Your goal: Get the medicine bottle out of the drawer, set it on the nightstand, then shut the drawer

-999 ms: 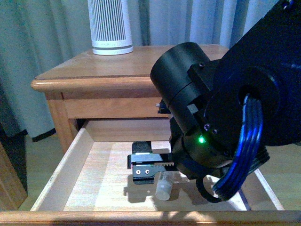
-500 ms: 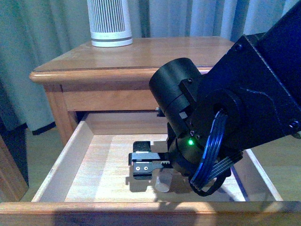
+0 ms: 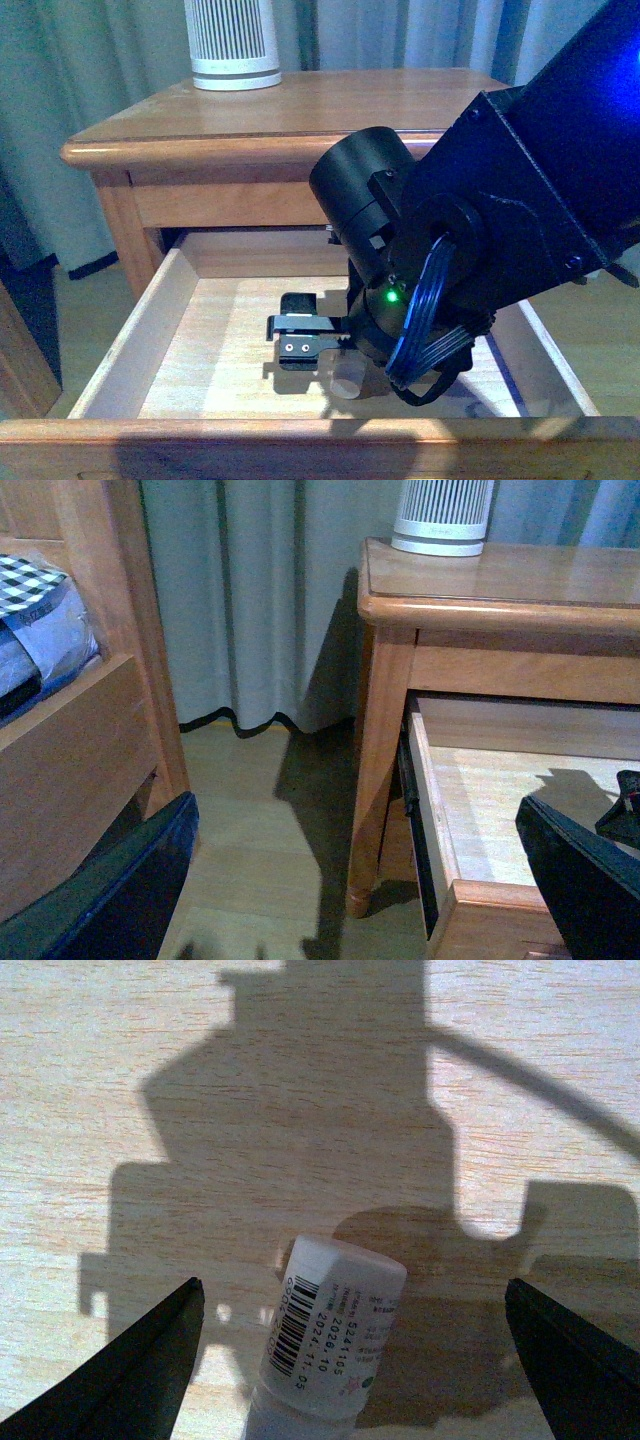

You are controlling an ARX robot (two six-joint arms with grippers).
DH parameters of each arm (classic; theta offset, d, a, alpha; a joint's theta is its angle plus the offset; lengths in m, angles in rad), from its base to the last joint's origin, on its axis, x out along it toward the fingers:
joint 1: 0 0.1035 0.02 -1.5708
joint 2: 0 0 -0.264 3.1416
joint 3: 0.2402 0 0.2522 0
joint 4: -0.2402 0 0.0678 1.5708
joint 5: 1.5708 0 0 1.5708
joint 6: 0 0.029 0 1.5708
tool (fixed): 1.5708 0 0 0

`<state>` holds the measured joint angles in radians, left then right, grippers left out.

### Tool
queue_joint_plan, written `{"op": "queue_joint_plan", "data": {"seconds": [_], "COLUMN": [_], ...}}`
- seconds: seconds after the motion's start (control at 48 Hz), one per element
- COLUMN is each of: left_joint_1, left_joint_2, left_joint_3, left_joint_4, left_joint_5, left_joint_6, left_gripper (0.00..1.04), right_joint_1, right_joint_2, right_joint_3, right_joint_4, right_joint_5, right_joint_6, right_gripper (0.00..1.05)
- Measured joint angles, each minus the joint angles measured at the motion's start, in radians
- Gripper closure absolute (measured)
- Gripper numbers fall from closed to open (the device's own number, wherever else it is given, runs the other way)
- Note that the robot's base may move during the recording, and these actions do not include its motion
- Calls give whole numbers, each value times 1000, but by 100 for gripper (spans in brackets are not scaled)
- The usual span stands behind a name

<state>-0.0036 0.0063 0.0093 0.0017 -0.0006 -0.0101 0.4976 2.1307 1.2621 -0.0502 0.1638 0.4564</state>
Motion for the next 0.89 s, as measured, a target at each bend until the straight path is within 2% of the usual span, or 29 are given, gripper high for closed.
{"op": "queue_joint_plan", "data": {"seconds": [0.167,0.375,0.666,0.895], "left_joint_1": [0,0,0,0], "left_joint_2": [0,0,0,0], "left_joint_3": [0,0,0,0], "left_joint_4": [0,0,0,0], "left_joint_5": [0,0,0,0], "left_joint_6": [0,0,0,0], "left_gripper": [6,6,6,6], "right_joint_1": [-1,-5,-13,-18], "right_joint_2": [27,31,2,-230], "right_joint_3": [16,17,-11,-113], "right_joint_4": [-5,-7,11,37], "right_joint_5": [-3,-18,-34,-60], "right_joint_6": [5,8,1,-57], "right_gripper": [43,71,75,75]}}
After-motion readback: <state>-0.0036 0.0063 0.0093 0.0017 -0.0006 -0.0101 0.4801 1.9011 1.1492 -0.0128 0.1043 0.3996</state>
